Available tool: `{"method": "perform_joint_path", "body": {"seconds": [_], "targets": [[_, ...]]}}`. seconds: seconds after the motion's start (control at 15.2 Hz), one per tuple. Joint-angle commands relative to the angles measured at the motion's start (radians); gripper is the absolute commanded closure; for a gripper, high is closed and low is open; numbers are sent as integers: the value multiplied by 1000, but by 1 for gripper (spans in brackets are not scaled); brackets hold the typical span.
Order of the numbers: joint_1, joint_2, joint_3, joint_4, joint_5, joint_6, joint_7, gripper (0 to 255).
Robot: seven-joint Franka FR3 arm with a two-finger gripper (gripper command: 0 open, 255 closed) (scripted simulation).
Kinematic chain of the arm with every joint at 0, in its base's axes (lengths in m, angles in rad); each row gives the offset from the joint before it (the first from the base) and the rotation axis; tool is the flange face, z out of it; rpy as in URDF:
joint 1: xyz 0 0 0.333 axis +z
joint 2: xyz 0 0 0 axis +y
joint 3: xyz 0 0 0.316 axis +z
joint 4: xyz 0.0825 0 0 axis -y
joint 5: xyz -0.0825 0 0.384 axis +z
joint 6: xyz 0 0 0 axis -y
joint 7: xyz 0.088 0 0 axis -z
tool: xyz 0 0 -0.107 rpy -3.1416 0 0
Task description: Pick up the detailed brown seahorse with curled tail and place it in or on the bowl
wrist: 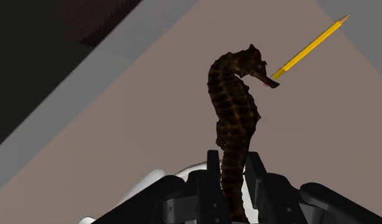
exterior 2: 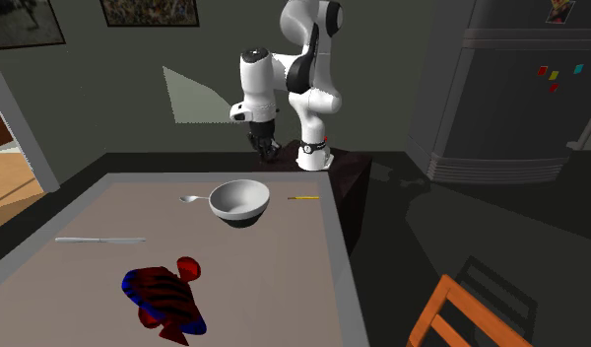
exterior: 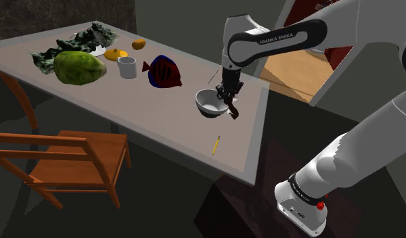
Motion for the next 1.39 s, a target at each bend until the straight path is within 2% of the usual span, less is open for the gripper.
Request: {"method": "perform_joint_path", "body": {"seconds": [0.0, 0.53, 1.32], "targets": [[-9, 64, -7, 75, -15, -11, -9, 255], [-36, 356, -42, 464, -65, -107, -61, 255], [-34, 419, -47, 387, -80, 31, -43, 255]]}}
